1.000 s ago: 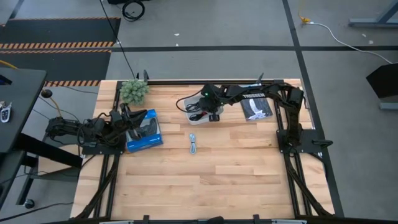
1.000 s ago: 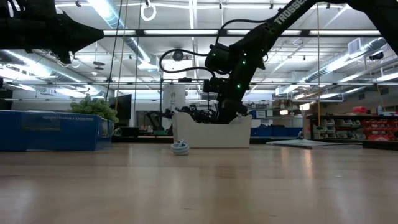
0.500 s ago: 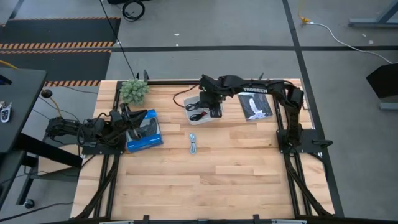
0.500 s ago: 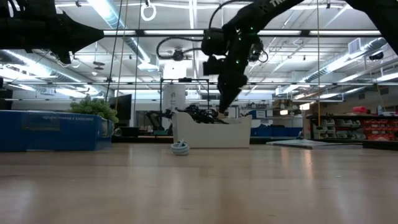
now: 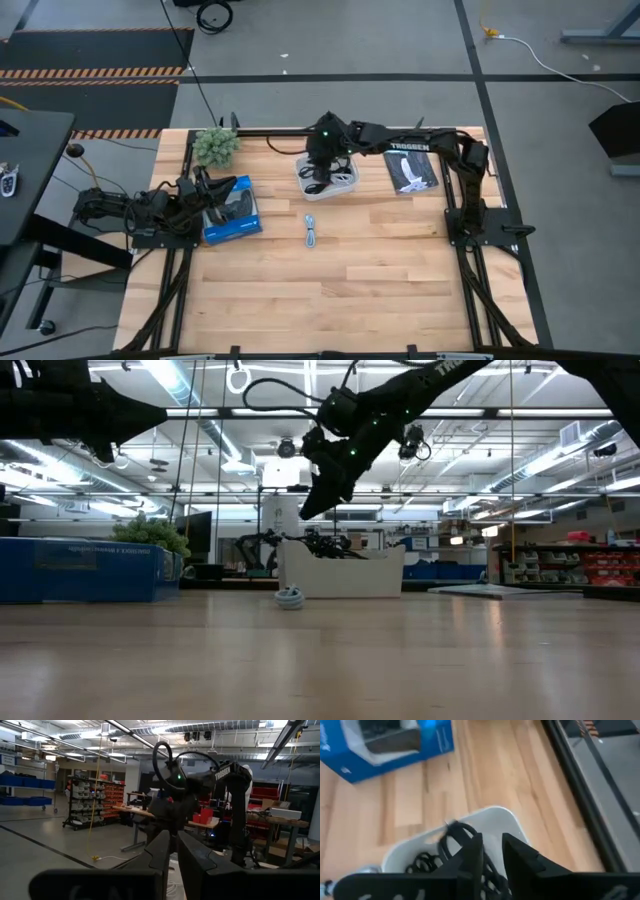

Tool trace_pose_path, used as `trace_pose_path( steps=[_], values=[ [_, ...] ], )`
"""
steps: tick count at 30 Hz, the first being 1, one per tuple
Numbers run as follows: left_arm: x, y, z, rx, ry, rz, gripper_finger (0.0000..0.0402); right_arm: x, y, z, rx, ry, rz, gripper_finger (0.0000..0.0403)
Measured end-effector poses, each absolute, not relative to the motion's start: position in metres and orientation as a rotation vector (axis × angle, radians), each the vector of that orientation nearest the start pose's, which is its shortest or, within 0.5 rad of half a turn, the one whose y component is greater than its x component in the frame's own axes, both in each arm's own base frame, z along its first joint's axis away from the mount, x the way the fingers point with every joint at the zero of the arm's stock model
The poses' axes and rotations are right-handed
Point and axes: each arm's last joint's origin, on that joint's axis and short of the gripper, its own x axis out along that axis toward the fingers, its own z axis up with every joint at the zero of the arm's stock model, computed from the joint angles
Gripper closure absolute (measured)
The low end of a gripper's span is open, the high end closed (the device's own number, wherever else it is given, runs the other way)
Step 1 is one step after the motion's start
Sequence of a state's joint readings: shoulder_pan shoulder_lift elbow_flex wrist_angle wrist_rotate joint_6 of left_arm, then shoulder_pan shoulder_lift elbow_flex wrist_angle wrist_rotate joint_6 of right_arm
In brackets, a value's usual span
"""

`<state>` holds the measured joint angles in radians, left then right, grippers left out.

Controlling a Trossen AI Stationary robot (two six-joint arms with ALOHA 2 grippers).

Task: Pick and place USB-C Cables
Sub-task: Put the black USB cable into the white bin

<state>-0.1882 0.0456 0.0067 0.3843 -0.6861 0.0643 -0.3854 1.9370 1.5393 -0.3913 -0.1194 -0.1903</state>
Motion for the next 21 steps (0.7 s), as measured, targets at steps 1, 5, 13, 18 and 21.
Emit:
trace_pose_path(
  steps=[1,5,13,18,21],
  values=[
    [0.09,0.002,0.197,-0.085,-0.301,0.503,0.0358,0.402,-0.158,0.237,0.028,0.776,-0.165,0.0327],
    [0.09,0.002,0.197,-0.085,-0.3,0.503,0.0358,0.398,-0.149,0.21,0.038,0.819,-0.146,0.0341],
    [0.09,0.002,0.197,-0.085,-0.3,0.503,0.0358,0.383,-0.145,0.174,0.035,0.843,-0.175,0.0369],
    [0.09,0.002,0.196,-0.085,-0.3,0.503,0.0358,0.389,-0.148,0.188,0.035,0.873,-0.18,0.0385],
    [0.09,0.002,0.196,-0.085,-0.3,0.503,0.0358,0.392,-0.148,0.205,0.039,0.911,-0.173,0.0394]
  ],
)
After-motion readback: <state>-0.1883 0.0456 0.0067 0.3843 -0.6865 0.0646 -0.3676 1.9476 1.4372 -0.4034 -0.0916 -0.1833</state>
